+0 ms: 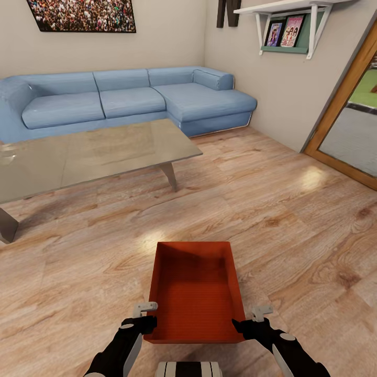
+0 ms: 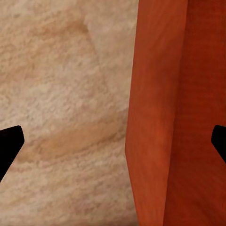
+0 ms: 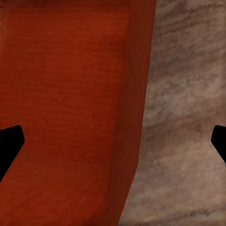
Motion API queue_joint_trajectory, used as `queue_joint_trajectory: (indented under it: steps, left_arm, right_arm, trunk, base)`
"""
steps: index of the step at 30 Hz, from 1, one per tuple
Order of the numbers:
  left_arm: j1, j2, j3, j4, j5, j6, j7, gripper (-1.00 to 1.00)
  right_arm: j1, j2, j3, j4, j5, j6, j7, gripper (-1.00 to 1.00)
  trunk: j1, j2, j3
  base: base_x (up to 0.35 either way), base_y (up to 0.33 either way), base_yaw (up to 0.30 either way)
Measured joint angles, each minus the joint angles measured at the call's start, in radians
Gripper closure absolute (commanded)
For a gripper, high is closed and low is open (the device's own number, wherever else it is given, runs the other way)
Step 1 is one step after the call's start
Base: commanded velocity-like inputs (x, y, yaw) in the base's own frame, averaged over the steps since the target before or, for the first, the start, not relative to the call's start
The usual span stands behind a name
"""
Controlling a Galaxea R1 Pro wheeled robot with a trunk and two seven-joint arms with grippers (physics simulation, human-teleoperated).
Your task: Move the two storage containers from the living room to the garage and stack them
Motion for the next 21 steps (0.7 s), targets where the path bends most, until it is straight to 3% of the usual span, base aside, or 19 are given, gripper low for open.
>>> queue_joint_trajectory:
  steps: [4, 8, 16, 18, 19, 21]
  left_arm:
    - [0.000, 0.000, 0.000, 0.000, 0.000, 0.000, 0.000, -1.00]
    - [0.000, 0.000, 0.000, 0.000, 0.000, 0.000, 0.000, -1.00]
    - [0.000, 0.000, 0.000, 0.000, 0.001, 0.000, -0.001, -1.00]
    - [0.000, 0.000, -0.016, 0.001, 0.001, 0.000, -0.001, -1.00]
    - [0.000, 0.000, -0.040, 0.001, 0.002, 0.000, -0.002, -1.00]
    - [0.000, 0.000, -0.045, 0.001, 0.002, 0.000, -0.002, -1.00]
  right_arm:
    - [0.000, 0.000, 0.000, 0.000, 0.000, -0.001, 0.000, -1.00]
    - [0.000, 0.000, 0.000, 0.000, 0.000, -0.001, 0.001, -1.00]
    - [0.000, 0.000, -0.001, 0.000, 0.000, -0.002, 0.001, -1.00]
    - [0.000, 0.000, -0.001, 0.000, 0.000, -0.002, 0.001, -1.00]
    - [0.000, 0.000, -0.001, -0.001, 0.000, -0.002, 0.001, -1.00]
    - [0.000, 0.000, -0.001, 0.000, 0.000, -0.002, 0.001, -1.00]
  trunk:
    - [0.000, 0.000, 0.000]
    - [0.015, -0.028, -0.012]
    - [0.015, -0.028, -0.013]
    - [0.015, -0.028, -0.013]
    - [0.015, -0.028, -0.013]
    - [0.015, -0.028, -0.013]
  base:
    - [0.000, 0.000, 0.000]
    - [0.000, 0.000, 0.000]
    - [0.000, 0.000, 0.000]
    - [0.000, 0.000, 0.000]
    - [0.000, 0.000, 0.000]
    - [0.000, 0.000, 0.000]
